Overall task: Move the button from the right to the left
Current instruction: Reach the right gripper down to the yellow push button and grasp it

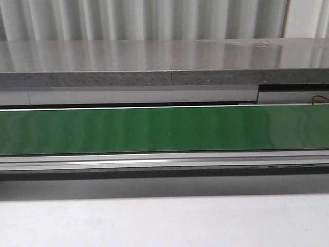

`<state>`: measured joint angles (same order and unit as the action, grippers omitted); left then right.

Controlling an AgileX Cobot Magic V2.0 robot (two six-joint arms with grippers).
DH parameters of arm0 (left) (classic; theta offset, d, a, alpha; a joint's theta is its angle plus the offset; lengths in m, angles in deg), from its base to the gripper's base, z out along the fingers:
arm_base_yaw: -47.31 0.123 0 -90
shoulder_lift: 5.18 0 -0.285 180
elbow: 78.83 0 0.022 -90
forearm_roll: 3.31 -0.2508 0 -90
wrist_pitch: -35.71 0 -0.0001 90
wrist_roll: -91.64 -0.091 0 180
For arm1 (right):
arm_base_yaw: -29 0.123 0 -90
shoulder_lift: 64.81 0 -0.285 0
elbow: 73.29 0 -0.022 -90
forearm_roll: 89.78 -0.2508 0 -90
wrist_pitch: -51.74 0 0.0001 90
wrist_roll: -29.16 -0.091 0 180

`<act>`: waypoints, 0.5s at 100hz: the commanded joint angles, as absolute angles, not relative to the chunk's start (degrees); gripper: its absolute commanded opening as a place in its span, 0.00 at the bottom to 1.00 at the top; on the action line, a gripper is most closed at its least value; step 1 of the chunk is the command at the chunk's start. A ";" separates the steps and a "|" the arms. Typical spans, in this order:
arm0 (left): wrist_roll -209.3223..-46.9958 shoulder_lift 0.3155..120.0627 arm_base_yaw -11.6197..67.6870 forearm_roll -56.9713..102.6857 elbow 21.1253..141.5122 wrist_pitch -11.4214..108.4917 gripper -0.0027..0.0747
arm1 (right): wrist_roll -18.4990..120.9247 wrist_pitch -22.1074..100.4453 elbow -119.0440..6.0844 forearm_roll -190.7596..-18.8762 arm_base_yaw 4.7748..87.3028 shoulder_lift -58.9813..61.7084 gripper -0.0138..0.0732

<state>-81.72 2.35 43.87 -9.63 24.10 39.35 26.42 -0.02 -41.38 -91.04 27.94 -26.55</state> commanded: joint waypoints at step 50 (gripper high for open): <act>-81.43 0.37 43.55 -9.13 22.65 34.79 0.01 | 26.75 -3.34 -50.49 -93.12 27.53 -8.56 0.50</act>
<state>-81.72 2.35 43.87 -9.63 24.10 39.35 26.42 -4.86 -48.73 -92.99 27.94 -10.24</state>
